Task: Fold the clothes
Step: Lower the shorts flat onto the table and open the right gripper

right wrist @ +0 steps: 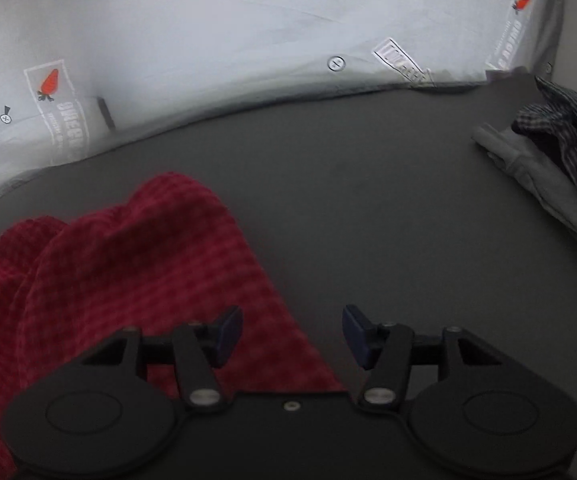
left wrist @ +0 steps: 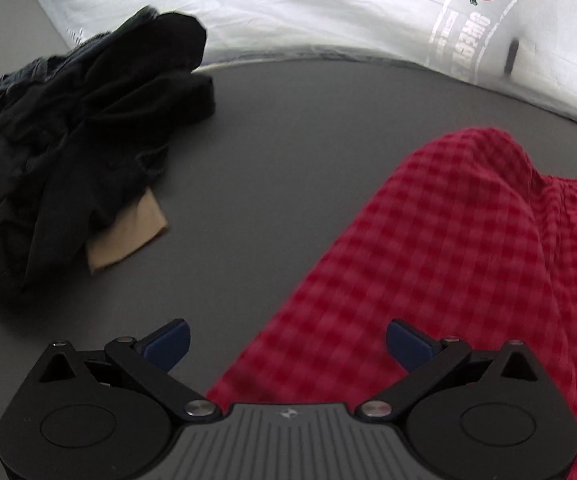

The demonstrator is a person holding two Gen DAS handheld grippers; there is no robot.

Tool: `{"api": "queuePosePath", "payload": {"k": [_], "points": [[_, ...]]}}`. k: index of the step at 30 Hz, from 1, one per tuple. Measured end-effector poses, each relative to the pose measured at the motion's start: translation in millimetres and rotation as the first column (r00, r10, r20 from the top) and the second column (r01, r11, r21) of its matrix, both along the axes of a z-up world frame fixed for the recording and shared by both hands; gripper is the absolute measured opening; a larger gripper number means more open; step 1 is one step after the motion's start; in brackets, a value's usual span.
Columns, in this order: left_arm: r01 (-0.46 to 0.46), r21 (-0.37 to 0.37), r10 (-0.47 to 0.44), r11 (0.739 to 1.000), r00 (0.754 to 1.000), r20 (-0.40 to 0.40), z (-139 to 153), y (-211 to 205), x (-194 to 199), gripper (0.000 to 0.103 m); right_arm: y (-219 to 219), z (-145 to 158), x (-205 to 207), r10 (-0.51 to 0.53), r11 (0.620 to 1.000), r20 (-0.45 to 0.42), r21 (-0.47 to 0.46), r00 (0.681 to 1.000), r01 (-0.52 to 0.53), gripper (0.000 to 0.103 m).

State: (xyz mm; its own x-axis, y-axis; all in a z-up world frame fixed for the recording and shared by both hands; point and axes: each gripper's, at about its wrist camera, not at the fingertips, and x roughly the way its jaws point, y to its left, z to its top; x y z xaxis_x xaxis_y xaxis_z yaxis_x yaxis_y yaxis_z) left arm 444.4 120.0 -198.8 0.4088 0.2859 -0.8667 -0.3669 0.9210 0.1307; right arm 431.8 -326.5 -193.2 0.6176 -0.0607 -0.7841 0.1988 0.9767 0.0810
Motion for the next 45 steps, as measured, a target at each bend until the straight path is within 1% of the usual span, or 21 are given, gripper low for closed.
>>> {"api": "queuePosePath", "payload": {"k": [3, 6, 7, 9, 10, 11, 13, 15, 18, 21, 22, 23, 25, 28, 30, 32, 35, 38, 41, 43, 45], "points": [[-0.045, -0.028, 0.044, 0.999, 0.999, -0.028, -1.1, 2.4, -33.0, 0.103, -18.2, -13.3, -37.3, -0.029, 1.000, -0.046, 0.000, 0.999, 0.029, 0.063], [-0.059, -0.055, 0.058, 0.997, 0.998, -0.019, 5.1, -1.4, -53.0, 0.103, -14.0, -23.3, -51.1, 0.000, 1.000, -0.054, 0.017, 0.999, 0.001, 0.063], [-0.050, -0.060, 0.049, 0.997, 0.999, -0.005, 8.0, -3.9, -56.3, 0.103, -11.1, -26.6, -53.9, 0.014, 1.000, -0.052, 0.020, 0.999, -0.013, 0.056], [-0.022, -0.050, 0.023, 0.999, 1.000, 0.020, 17.5, -11.8, -63.1, 0.103, 1.8, -28.8, -56.5, 0.036, 0.997, -0.033, -0.071, 0.999, -0.039, 0.027], [-0.003, -0.036, 0.004, 0.999, 0.999, 0.036, 22.8, -16.6, -66.9, 0.103, 6.1, -25.9, -60.1, 0.062, 0.992, -0.028, -0.110, 0.998, -0.065, 0.003], [0.013, -0.026, -0.011, 1.000, 0.999, 0.051, 27.9, -20.4, -70.7, 0.103, 7.5, -18.5, -65.3, 0.070, 0.990, -0.004, -0.121, 0.998, -0.070, 0.001], [0.036, -0.015, -0.034, 0.999, 0.996, 0.077, 36.4, -26.6, -79.0, 0.103, 0.5, 3.0, -80.0, 0.035, 0.994, 0.072, -0.109, 0.997, -0.027, 0.001], [0.039, -0.034, -0.036, 0.999, 0.996, 0.088, 37.1, -26.4, -86.6, 0.103, -11.6, 15.7, -91.3, -0.025, 0.992, 0.095, -0.119, 0.995, 0.036, 0.001], [0.029, -0.066, -0.024, 0.997, 0.997, 0.069, 32.0, -23.5, -99.7, 0.103, -33.6, 6.5, -98.7, -0.137, 0.975, 0.050, -0.169, 0.989, 0.144, 0.002], [0.023, -0.074, -0.019, 0.997, 0.999, 0.051, 27.9, -15.5, -113.3, 0.103, -34.3, -1.8, -99.2, -0.171, 0.954, -0.033, -0.256, 0.985, 0.157, 0.007], [0.016, -0.082, -0.012, 0.997, 0.999, 0.048, 27.1, -11.5, -117.6, 0.103, -27.3, 1.6, -103.1, -0.157, 0.952, -0.021, -0.268, 0.987, 0.146, 0.017], [0.007, -0.096, -0.003, 0.995, 0.999, 0.048, 26.8, -7.2, -122.2, 0.103, -19.4, 6.1, -108.0, -0.142, 0.951, 0.002, -0.277, 0.990, 0.137, 0.034], [-0.013, -0.128, 0.019, 0.992, 0.999, 0.043, 25.7, 1.0, -130.6, 0.103, 3.3, 14.3, -117.1, -0.074, 0.962, 0.043, -0.261, 0.996, 0.083, 0.056], [-0.023, -0.155, 0.027, 0.988, 0.999, 0.023, 21.2, 8.4, -141.7, 0.103, 44.2, 21.3, -127.8, 0.071, 0.977, 0.053, -0.206, 0.996, -0.059, 0.056], [-0.016, -0.158, 0.019, 0.987, 1.000, 0.013, 16.9, 10.3, -147.4, 0.103, 81.8, 23.6, -136.5, 0.214, 0.967, 0.053, -0.155, 0.975, -0.204, 0.058], [0.007, -0.133, -0.007, 0.991, 1.000, -0.001, 11.0, 9.1, -151.9, 0.103, 116.7, 26.1, -147.1, 0.359, 0.925, 0.055, -0.152, 0.932, -0.348, 0.068], [0.063, -0.062, -0.064, 0.996, 0.998, -0.018, 4.5, 4.8, -155.1, 0.103, 169.3, 28.8, -169.1, 0.572, 0.805, 0.046, -0.222, 0.819, -0.550, 0.077], [0.122, 0.023, -0.122, 0.992, 0.992, -0.013, 0.1, 3.8, -153.6, 0.103, 207.4, 24.1, -188.2, 0.688, 0.689, 0.003, -0.316, 0.725, -0.652, 0.082], [0.179, 0.084, -0.179, 0.980, 0.984, -0.011, -6.4, 3.8, -146.7, 0.103, 233.5, 10.7, -194.9, 0.720, 0.604, -0.072, -0.425, 0.691, -0.674, 0.085], [0.221, 0.117, -0.221, 0.968, 0.975, -0.014, -11.9, 2.3, -141.8, 0.103, 245.3, -2.3, -194.8, 0.712, 0.546, -0.135, -0.511, 0.689, -0.664, 0.085], [0.277, 0.168, -0.277, 0.946, 0.961, -0.026, -16.8, -1.6, -138.4, 0.103, 254.1, -15.1, -193.9, 0.694, 0.477, -0.195, -0.596, 0.693, -0.646, 0.085]]}}
